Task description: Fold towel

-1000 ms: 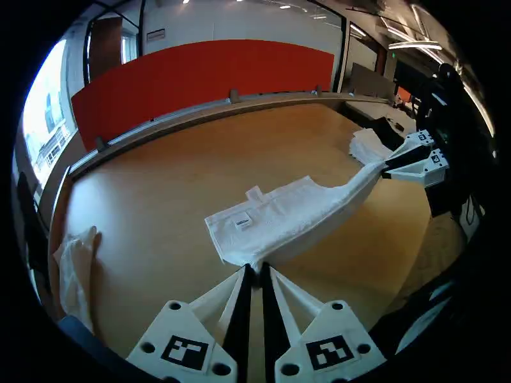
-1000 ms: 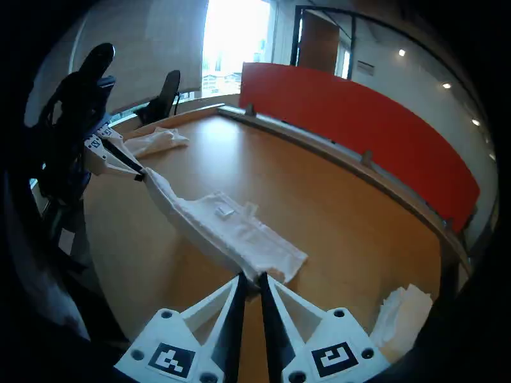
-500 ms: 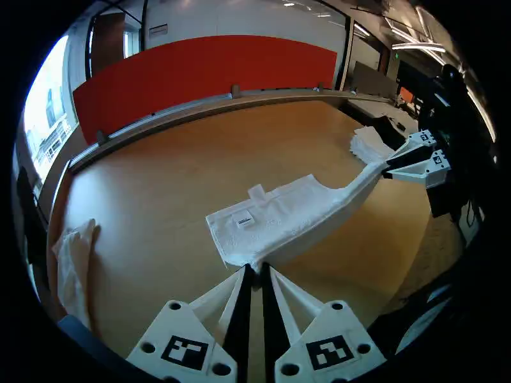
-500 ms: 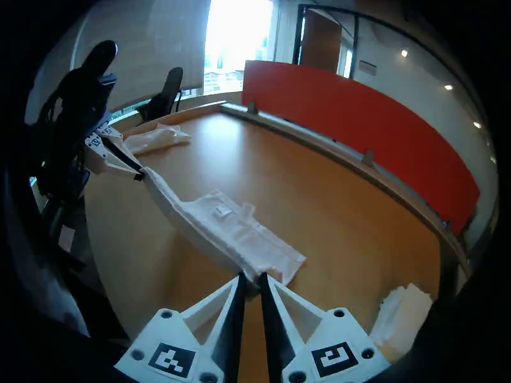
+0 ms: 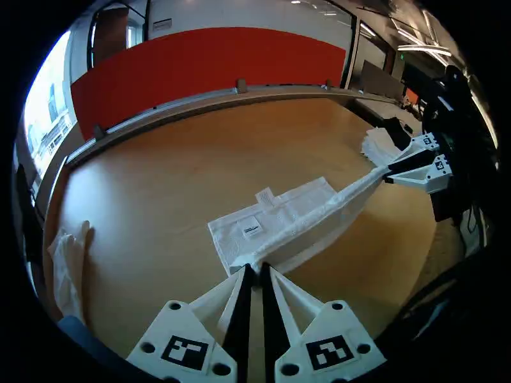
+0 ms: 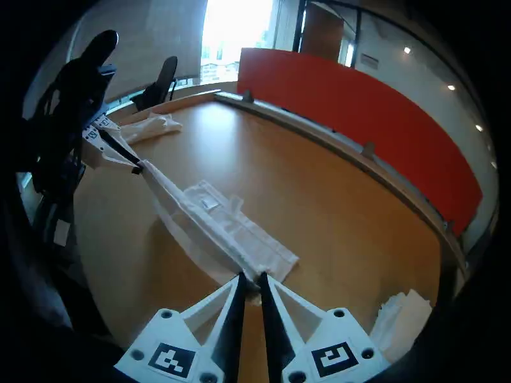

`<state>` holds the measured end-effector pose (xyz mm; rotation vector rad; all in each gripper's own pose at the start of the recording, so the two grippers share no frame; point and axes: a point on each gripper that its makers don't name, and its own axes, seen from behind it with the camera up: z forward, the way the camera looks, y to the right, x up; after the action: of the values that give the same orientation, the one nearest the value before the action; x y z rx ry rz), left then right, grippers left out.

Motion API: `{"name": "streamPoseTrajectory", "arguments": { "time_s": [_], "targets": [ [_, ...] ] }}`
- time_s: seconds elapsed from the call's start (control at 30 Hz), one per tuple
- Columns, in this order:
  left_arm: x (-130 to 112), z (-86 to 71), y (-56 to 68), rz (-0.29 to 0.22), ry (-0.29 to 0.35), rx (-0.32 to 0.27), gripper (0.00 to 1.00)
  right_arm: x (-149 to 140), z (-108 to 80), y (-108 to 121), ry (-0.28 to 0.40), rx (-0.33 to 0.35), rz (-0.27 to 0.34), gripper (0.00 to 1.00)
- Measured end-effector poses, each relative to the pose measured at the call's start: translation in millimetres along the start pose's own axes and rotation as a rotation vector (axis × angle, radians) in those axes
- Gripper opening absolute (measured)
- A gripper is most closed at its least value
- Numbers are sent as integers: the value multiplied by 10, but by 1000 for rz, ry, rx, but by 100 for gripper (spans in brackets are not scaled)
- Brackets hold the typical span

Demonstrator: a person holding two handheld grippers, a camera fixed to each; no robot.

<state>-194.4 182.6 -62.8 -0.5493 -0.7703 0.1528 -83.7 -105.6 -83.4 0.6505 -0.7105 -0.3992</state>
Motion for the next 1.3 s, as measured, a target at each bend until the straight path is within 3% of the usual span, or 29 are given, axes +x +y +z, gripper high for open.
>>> {"name": "streamPoseTrajectory", "arguments": {
  "time_s": [0.37,0.87,1.3],
  "targets": [
    [-12,320,-114,18,-28,16,11,-141,330,132,-44,-6,32,16],
    [-122,647,-185,8,-55,22,11,-350,618,262,-99,-12,26,16],
    [-293,966,-222,-33,-65,13,13,-536,905,309,-123,-16,69,19]
  ]
}}
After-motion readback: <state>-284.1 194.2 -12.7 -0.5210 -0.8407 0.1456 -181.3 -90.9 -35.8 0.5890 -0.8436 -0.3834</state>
